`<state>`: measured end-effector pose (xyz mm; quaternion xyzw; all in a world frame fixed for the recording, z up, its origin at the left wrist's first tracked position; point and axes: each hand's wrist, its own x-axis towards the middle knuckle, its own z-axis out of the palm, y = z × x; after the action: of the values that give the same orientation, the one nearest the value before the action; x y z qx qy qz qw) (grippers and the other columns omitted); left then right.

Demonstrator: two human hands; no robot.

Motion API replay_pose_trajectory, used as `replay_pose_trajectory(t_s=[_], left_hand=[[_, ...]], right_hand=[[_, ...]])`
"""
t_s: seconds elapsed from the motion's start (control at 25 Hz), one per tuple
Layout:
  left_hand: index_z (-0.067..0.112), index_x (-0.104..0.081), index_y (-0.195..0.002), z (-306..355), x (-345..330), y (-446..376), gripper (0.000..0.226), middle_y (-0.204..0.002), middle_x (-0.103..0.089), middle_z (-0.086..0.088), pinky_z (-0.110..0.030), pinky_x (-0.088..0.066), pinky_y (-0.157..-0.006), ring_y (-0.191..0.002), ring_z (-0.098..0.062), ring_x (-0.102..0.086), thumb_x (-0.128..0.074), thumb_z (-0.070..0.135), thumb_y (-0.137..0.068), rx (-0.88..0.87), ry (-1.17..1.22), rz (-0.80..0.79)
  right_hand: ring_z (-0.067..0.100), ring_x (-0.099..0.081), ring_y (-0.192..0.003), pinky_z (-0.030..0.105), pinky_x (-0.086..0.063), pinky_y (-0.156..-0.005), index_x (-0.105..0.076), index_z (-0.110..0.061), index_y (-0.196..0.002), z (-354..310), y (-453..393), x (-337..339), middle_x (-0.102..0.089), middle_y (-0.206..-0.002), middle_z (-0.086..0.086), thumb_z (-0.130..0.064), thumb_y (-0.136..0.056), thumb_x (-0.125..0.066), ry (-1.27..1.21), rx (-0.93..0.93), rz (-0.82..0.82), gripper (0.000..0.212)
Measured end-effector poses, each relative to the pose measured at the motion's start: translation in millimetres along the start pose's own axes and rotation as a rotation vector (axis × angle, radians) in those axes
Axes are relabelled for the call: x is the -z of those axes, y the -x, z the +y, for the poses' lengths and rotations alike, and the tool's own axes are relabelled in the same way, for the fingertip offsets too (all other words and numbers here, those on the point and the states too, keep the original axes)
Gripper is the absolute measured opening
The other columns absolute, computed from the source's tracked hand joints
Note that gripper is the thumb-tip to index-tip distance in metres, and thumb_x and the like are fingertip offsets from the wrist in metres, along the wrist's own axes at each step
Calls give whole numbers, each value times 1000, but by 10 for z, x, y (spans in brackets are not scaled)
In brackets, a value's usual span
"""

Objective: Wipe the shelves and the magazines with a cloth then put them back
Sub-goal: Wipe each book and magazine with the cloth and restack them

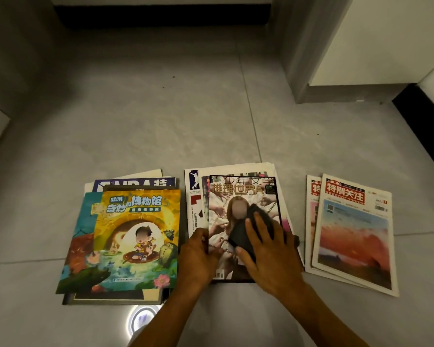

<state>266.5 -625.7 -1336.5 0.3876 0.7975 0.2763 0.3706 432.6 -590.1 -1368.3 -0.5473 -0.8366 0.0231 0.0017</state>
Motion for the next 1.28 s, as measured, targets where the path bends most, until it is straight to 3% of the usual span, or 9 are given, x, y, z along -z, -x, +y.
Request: replay_pose_trajectory(t_s=[0.12,0.32,0.44,0.52,0.68,0.8,0.92,1.12,1.28], left_hand=[[21,-57,-104,-20,27,-38,29,-120,-63,0,-25,-52,-80,-101,-11,-56,-74,17,-81,4,23,-53],[23,-55,-101,-59,-10,-62,30,-118,-63,-1,-38,-56,-86,-112,-22,-60,-75,15,-80,12,49,-71],[24,-52,-94,-83,-4,-94,33,-100,-65,3,-29,-55,-80,-103,-22,-64,-78,14,-76,19,49,-99],[23,-51,-97,-84,-2,-106,34,-107,-64,1,-24,-53,-74,-102,-20,-63,-78,16,-77,47,22,-108],[21,-52,-100,-86,-11,-114,33,-113,-63,1,-21,-53,-68,-99,-17,-62,-77,20,-78,61,3,-108],[21,-53,-99,-84,-3,-115,32,-106,-65,3,-30,-56,-81,-96,-14,-62,-77,18,-78,58,24,-111],[21,-52,-103,-72,-3,-95,34,-108,-62,5,-31,-56,-81,-95,-11,-59,-76,17,-79,50,39,-111],[24,-51,-109,-90,-23,-75,38,-117,-64,3,-24,-54,-72,-98,-14,-63,-75,23,-80,33,-22,-83],[22,-51,-102,-53,-5,-112,34,-116,-65,-2,-24,-51,-78,-99,-16,-61,-76,23,-79,72,-43,-104]], right_hand=[[34,-51,-118,54,-48,-90,-44,-28,-138,265,0,-29,-42,-144,5,-58,-91,-27,48,262,68,58],[37,-48,-121,55,-45,-97,-48,-24,-138,-10,-296,-55,-48,-141,9,-43,-85,-63,-129,-97,83,58],[34,-56,-114,49,-49,-91,-55,-22,-132,-256,-106,-37,-57,-133,7,-35,-71,-79,-115,281,78,67],[31,-59,-111,45,-50,-89,-54,-23,-131,-4,-246,4,-59,-131,5,-34,-75,-77,-129,298,57,62],[31,-42,-127,48,-37,-104,-48,-25,-138,158,-484,-37,-34,-153,7,-31,-92,-58,-350,-211,9,47],[33,-43,-129,52,-40,-103,-52,-25,-133,-232,-272,-60,-43,-146,8,-33,-88,-59,-292,16,73,46],[29,-42,-131,54,-41,-103,-54,-25,-130,10,-261,-83,-49,-141,5,-37,-90,-53,-202,268,78,42],[34,-42,-130,53,-36,-105,-54,-16,-131,208,-613,-40,-46,-144,10,-36,-93,-55,-269,-301,86,43],[30,-55,-115,48,-51,-91,-65,-21,-114,-259,-388,43,-62,-123,7,-42,-81,-71,-224,154,136,40]])
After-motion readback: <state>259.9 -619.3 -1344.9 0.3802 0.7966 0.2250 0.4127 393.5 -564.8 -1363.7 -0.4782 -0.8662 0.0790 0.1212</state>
